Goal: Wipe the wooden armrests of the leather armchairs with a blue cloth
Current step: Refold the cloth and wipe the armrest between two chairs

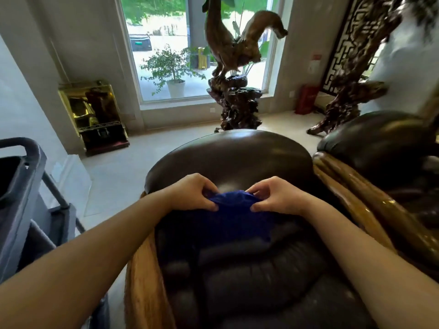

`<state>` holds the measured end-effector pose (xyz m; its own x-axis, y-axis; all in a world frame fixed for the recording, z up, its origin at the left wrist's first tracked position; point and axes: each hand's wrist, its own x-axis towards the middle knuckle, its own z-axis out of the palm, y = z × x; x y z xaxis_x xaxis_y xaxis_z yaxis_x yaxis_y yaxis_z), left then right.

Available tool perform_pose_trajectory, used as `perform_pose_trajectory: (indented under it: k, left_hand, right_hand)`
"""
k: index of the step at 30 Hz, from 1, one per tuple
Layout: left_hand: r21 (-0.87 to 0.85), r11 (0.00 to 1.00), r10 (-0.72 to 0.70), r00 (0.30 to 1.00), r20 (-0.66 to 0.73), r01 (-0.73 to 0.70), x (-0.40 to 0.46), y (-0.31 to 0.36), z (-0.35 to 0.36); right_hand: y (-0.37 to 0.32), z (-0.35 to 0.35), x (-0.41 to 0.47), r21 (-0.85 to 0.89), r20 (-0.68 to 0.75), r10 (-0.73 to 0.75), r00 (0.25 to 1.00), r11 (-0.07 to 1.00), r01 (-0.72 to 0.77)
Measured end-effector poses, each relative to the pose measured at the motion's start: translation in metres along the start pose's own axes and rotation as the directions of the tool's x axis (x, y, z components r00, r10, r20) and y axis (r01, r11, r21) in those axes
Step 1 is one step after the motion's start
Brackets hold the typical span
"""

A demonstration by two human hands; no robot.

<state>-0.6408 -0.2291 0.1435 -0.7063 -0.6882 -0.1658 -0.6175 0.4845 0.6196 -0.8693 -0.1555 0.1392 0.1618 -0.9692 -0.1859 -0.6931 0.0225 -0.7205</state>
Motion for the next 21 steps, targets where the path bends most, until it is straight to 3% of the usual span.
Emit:
perform_pose_trajectory:
  k: [10, 15, 21]
  left_hand:
    - [-0.017, 0.979, 0.204, 0.978, -0.047, -0.205, 0.039, 0.239, 0.112]
    - [-0.061, 0.976, 0.208, 0.978, -0.023, -0.209, 0.061, 0.327, 0.200]
    - [-0.081, 0.976, 0.203, 0.979, -0.009, -0.203, 0.094, 0.387, 0.277]
  right_hand:
    - [0.086, -0.136, -0.237, -0.076, -0.272, 0.031, 0.962, 0.996, -0.054]
    - [0.159, -0.181, -0.330, -0.067, -0.274, 0.087, 0.958, 0.992, -0.109]
    - [0.237, -0.212, -0.386, -0.011, -0.261, 0.144, 0.955, 0.988, -0.152]
